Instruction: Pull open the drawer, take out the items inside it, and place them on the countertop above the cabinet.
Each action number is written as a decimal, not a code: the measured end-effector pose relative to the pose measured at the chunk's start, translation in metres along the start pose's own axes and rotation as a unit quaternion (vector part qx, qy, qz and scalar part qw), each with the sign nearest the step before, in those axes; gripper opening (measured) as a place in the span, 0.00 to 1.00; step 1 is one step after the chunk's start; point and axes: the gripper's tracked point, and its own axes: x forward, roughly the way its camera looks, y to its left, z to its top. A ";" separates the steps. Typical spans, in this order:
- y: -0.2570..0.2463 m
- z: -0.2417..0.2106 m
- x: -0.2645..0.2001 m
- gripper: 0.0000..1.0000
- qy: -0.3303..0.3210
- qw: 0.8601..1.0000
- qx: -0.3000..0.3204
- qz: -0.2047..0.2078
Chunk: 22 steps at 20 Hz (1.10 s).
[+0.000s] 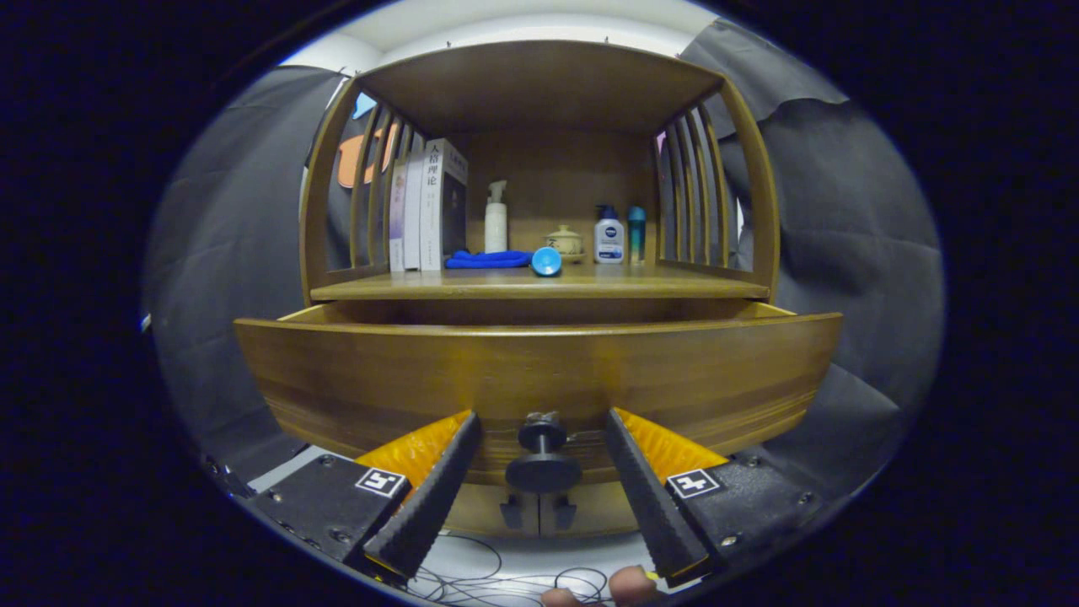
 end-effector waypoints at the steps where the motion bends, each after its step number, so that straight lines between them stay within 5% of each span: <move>1: -0.001 0.001 0.005 0.98 -0.002 1.000 -0.005 -0.002; 22: 0.001 0.015 0.090 0.98 -0.001 1.000 -0.019 -0.017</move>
